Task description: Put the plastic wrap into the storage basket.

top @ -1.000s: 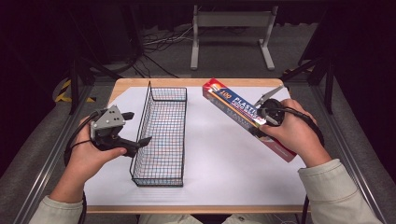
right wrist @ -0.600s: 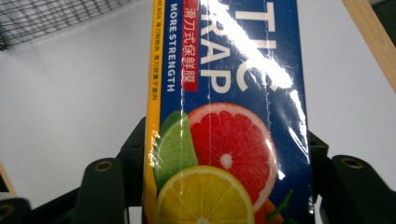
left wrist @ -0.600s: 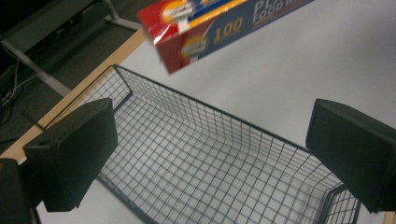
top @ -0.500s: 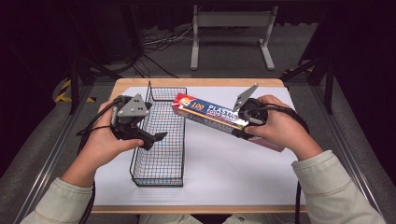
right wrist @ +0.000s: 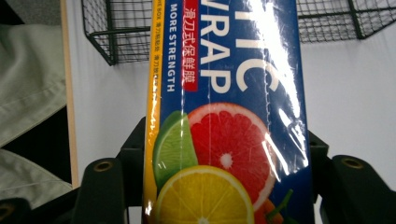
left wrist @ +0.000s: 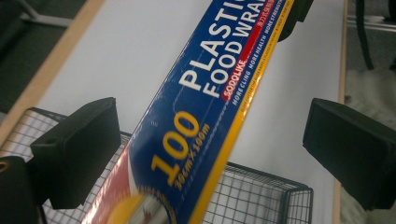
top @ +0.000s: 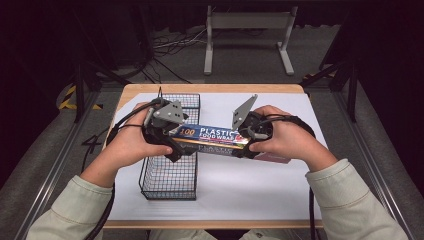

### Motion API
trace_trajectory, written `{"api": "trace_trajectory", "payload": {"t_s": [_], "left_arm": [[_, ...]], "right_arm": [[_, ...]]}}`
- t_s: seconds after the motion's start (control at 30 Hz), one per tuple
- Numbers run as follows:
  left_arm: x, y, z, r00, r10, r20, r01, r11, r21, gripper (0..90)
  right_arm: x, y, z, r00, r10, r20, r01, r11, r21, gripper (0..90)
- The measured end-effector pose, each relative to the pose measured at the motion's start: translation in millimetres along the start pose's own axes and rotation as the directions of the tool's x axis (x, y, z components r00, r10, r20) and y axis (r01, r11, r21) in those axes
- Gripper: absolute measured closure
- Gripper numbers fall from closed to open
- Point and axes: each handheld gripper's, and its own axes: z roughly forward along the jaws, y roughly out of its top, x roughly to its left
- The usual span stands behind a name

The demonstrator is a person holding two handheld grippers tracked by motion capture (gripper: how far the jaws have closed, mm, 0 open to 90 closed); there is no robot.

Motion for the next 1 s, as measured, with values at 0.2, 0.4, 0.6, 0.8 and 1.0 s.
{"api": "trace_trajectory", "payload": {"t_s": [0.2,0.4,0.6,0.8,1.0], "left_arm": [[-4.6,7.7,18.7,0.9968,0.02,0.078,-0.025,0.9973,0.069,5.4],[-8.9,11.3,40.2,0.9888,0.032,0.146,-0.057,0.9831,0.174,8.1],[-10.1,16.1,48.8,0.9852,0.061,0.16,-0.095,0.9728,0.212,16.1],[-8.3,20.9,54.3,0.978,0.06,0.2,-0.1,0.9763,0.192,30.7],[-6.8,17.1,66.7,0.9618,0.066,0.266,-0.117,0.9763,0.182,35.0]], "right_arm": [[6.1,6.8,4.4,0.9986,-0.044,-0.03,0.045,0.999,0.016,40.4],[9.8,9.9,7.8,0.996,-0.065,-0.062,0.064,0.998,-0.008,40.4],[11.6,10.9,11.0,0.9945,-0.083,-0.064,0.083,0.997,0.004,40.4],[15.6,13.7,12.9,0.9916,-0.108,-0.071,0.109,0.994,0.007,40.4],[17.3,13.8,14.9,0.988,-0.139,-0.068,0.142,0.989,0.04,40.5]]}}
